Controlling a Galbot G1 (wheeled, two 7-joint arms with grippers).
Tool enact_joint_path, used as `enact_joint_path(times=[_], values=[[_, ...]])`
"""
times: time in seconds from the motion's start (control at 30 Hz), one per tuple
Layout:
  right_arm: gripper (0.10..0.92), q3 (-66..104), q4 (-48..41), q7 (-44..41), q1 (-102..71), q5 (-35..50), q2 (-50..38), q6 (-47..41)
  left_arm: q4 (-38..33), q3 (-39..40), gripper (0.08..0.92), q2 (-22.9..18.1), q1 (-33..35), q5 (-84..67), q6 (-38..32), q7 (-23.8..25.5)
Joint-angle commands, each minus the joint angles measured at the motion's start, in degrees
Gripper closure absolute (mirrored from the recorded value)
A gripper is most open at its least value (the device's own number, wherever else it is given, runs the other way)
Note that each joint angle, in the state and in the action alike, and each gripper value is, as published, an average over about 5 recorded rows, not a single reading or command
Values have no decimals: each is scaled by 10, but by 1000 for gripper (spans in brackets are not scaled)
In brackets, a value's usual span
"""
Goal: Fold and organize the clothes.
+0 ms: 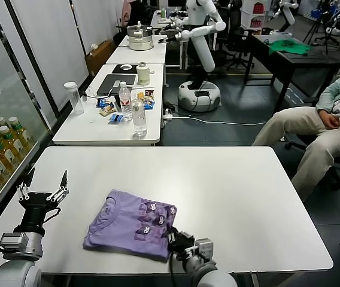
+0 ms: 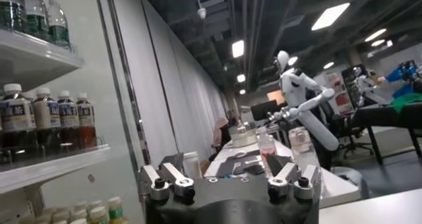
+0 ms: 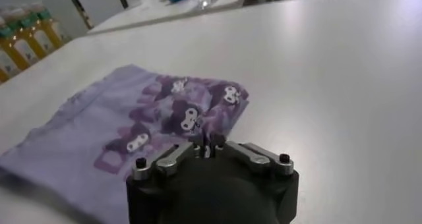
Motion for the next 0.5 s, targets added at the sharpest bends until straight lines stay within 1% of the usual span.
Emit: enact_joint_path(times=[0.03, 0.1, 0.2, 0.33, 0.43, 0.5], values=[[892, 200, 84, -59, 4, 21, -101, -23, 11, 5, 177, -3, -2, 4, -14, 3], [913, 250, 80, -86, -14, 22, -134, -37, 11, 16, 177, -8, -2, 5, -15, 5], [914, 294, 65, -120, -46, 9, -160, -56, 7, 39, 177, -18, -1, 8, -15, 11], [909, 304, 54, -141, -85, -38, -150, -57, 2, 73, 177, -31, 1, 25, -17, 13], [857, 315, 64, -130, -103, -55, -141, -48, 0, 86, 177, -33, 4, 40, -20, 13], [797, 329, 72, -120, -107, -59, -139, -36, 1, 89, 177, -33, 5, 45, -25, 15]])
